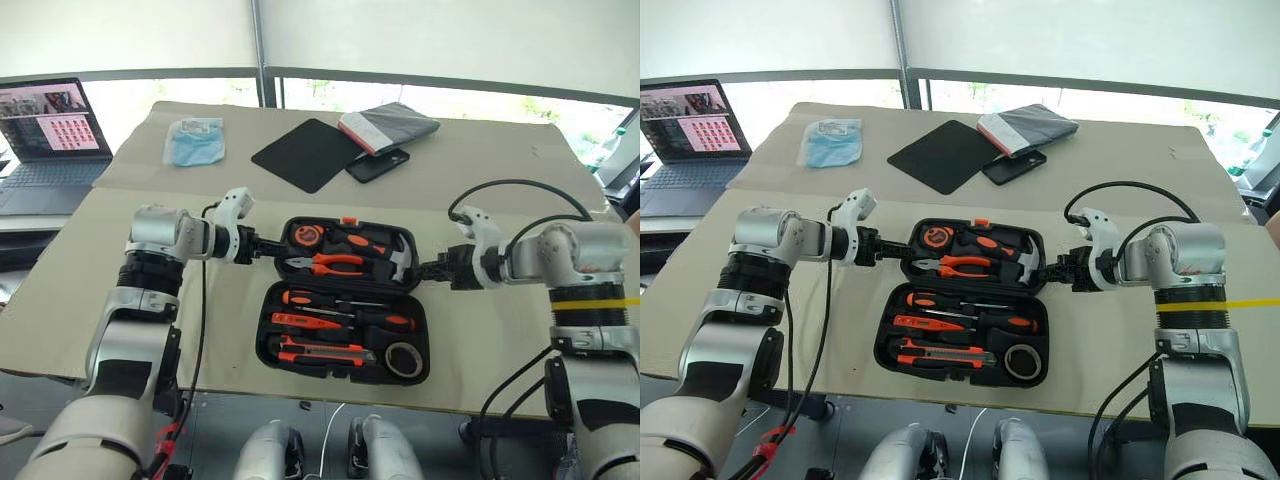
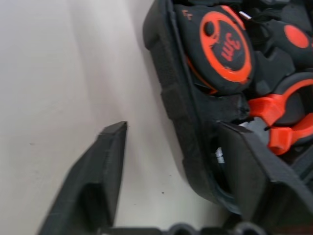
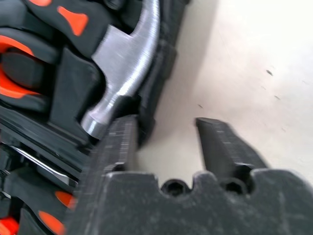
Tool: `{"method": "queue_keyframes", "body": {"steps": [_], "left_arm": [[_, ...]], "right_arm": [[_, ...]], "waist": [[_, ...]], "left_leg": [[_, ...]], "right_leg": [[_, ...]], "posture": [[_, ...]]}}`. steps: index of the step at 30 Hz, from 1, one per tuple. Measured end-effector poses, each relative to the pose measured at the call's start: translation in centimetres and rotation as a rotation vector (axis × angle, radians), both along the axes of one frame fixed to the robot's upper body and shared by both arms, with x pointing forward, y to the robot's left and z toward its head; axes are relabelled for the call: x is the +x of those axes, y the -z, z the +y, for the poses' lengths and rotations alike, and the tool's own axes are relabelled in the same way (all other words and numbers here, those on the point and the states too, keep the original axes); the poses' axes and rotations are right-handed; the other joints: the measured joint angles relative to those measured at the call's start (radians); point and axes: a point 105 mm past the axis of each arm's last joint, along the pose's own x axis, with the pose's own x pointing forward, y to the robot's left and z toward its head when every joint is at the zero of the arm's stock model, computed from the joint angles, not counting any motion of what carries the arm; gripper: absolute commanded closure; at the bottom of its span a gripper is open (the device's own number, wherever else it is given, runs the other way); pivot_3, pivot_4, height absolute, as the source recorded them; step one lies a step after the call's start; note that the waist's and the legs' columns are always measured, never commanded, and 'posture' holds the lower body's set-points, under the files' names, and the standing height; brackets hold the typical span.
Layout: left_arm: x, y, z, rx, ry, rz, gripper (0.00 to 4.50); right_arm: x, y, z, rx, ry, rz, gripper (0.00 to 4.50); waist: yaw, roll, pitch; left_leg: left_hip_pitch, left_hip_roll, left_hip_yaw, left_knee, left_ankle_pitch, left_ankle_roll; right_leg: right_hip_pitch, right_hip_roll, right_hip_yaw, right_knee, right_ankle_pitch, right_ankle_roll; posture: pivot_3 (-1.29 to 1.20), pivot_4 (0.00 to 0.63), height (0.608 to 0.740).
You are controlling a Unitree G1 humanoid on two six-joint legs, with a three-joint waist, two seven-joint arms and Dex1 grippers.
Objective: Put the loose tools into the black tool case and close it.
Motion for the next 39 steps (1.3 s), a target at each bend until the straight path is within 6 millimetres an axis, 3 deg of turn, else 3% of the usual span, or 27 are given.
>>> {"method": "queue_keyframes", "body": {"steps": [2, 4, 10, 14, 18, 21, 23, 28, 30, 34, 37, 38, 39], "left_arm": [[-0.1, 0.1, -0.3, -0.036, 0.000, 0.019, 3.76], [-0.2, 0.1, -0.4, -0.053, 0.003, 0.029, 4.44], [-0.2, 0.3, 0.8, -0.140, -0.044, -0.015, 4.44], [-0.9, -0.8, 1.7, -0.212, -0.012, -0.244, 4.44], [-2.4, -1.7, 2.5, -0.272, 0.022, -0.513, 4.44], [-4.1, -1.5, 2.6, -0.213, 0.097, -0.691, 4.44], [-5.0, -0.6, 2.8, -0.159, 0.128, -0.777, 4.44], [-6.7, 0.2, 3.1, 0.075, 0.244, -1.044, 4.44], [-7.8, 1.2, 3.1, 0.179, 0.319, -1.144, 4.50], [-9.9, 3.2, 4.5, 0.340, 0.446, -1.196, 3.20], [-12.5, 6.6, 7.5, 0.394, 0.485, -1.049, 2.12], [-12.6, 6.5, 7.8, 0.388, 0.473, -1.048, 1.73], [-12.7, 6.4, 8.1, 0.394, 0.474, -1.044, 1.73]], "right_arm": [[0.2, -0.1, 0.3, 0.009, -0.001, 0.004, 4.46], [0.5, 0.0, 0.5, 0.017, 0.005, 0.006, 4.50], [0.9, 0.1, 1.4, 0.095, -0.049, -0.120, 4.50], [1.5, -0.9, 1.4, 0.136, -0.085, -0.406, 4.50], [0.3, -3.0, 1.5, 0.090, -0.189, -0.729, 4.50], [-1.4, -3.1, 1.0, -0.130, -0.352, -0.978, 4.50], [-2.5, -2.3, 1.2, -0.320, -0.508, -1.123, 4.50], [-3.8, 0.0, 1.2, -0.589, -0.697, -1.344, 4.50], [-4.6, 0.8, 0.7, -0.691, -0.798, -1.415, 3.74], [-6.2, 5.0, -1.2, -0.717, -0.917, -1.276, 2.49], [-7.2, 4.9, -2.4, -0.741, -0.900, -1.320, 1.37], [-7.3, 4.8, -2.8, -0.757, -0.904, -1.323, 1.05], [-7.3, 4.6, -2.9, -0.767, -0.907, -1.327, 0.81]], "waist": [[0.001, 0.000, 0.000], [-0.001, -0.001, -0.001], [-0.011, -0.001, -0.001], [-0.016, -0.001, 0.001], [-0.011, -0.001, 0.002], [-0.004, -0.001, 0.002], [-0.002, -0.001, 0.002], [-0.006, -0.002, 0.002], [-0.004, -0.001, 0.001], [-0.003, -0.008, -0.003], [-0.010, -0.004, -0.004], [-0.006, -0.005, -0.004], [-0.002, -0.005, -0.004]], "left_leg": [[0.000, -0.001, 0.000, 0.000, 0.000, 0.000], [0.002, -0.001, 0.000, 0.000, -0.001, -0.001], [0.008, 0.001, 0.000, -0.001, -0.003, -0.008], [0.001, 0.001, 0.001, -0.002, 0.000, -0.011], [0.001, 0.002, 0.001, -0.003, 0.004, -0.006], [0.002, 0.000, 0.003, -0.006, 0.003, -0.007], [0.006, -0.001, 0.005, -0.009, 0.003, -0.009], [0.014, 0.001, 0.011, -0.010, 0.000, -0.013], [0.018, 0.002, 0.011, -0.013, 0.000, -0.014], [0.022, 0.006, 0.011, -0.017, 0.000, -0.014], [0.025, 0.006, 0.015, -0.019, 0.000, -0.013], [0.025, 0.007, 0.015, -0.019, 0.000, -0.013], [0.025, 0.007, 0.014, -0.019, -0.001, -0.015]], "right_leg": [[0.000, -0.002, 0.000, 0.001, 0.000, 0.000], [0.001, -0.002, 0.000, 0.002, 0.000, 0.000], [0.005, -0.004, 0.003, 0.002, -0.003, 0.005], [-0.004, -0.002, 0.003, 0.005, 0.002, -0.003], [-0.004, 0.003, 0.002, 0.003, 0.000, -0.006], [-0.003, 0.003, 0.002, 0.000, -0.001, -0.004], [-0.002, 0.003, 0.002, -0.001, -0.006, 0.003], [0.001, -0.003, 0.005, 0.001, -0.006, 0.003], [0.004, -0.004, 0.006, 0.001, -0.006, 0.002], [0.007, -0.004, 0.009, -0.001, -0.009, -0.003], [0.006, -0.004, 0.013, 0.002, -0.013, -0.004], [0.005, -0.004, 0.012, 0.002, -0.013, -0.004], [0.005, -0.004, 0.011, 0.002, -0.013, -0.004]], "posture": [[0.00, 0.150, 0.740], [0.00, 0.150, 0.740], [0.00, 0.150, 0.740], [0.00, 0.150, 0.740], [0.00, 0.150, 0.740], [0.00, 0.150, 0.740], [0.00, 0.150, 0.740], [0.00, 0.150, 0.740], [0.00, 0.150, 0.740], [0.00, 0.150, 0.740], [0.00, 0.150, 0.740], [0.00, 0.150, 0.740], [0.00, 0.150, 0.740]]}}
